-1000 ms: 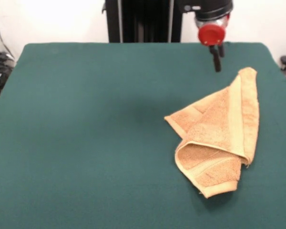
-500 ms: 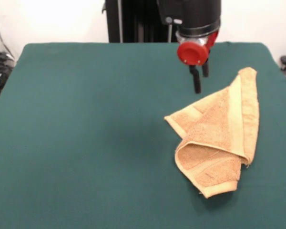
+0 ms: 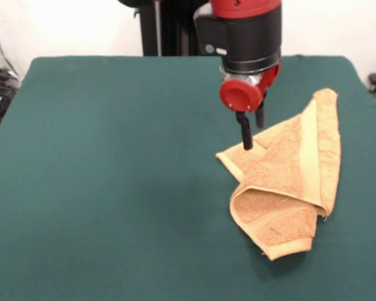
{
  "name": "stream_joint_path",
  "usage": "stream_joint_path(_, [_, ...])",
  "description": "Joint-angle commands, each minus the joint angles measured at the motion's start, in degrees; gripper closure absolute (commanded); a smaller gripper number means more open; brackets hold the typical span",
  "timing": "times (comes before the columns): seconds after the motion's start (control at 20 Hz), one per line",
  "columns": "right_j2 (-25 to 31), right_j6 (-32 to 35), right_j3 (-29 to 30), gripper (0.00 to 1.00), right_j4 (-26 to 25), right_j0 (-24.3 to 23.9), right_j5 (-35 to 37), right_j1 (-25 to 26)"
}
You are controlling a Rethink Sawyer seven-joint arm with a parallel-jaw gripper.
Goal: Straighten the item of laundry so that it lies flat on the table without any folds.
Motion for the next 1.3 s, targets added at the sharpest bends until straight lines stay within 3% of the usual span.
stream_joint_path(0.05, [-4.5,-14.9,-5.6,0.0,-3.3,3.5,11.2,6.1])
stream_joint_path(0.55, [-5.1,-15.8,-7.7,0.0,-5.0,3.6,14.8,7.7])
stream_joint_path(1.0, [-2.7,-14.1,-4.3,0.0,-3.3,-0.7,9.4,12.1])
stream_joint_path(1.3, [-2.5,-13.7,-4.6,0.0,-4.5,-0.9,8.9,12.8])
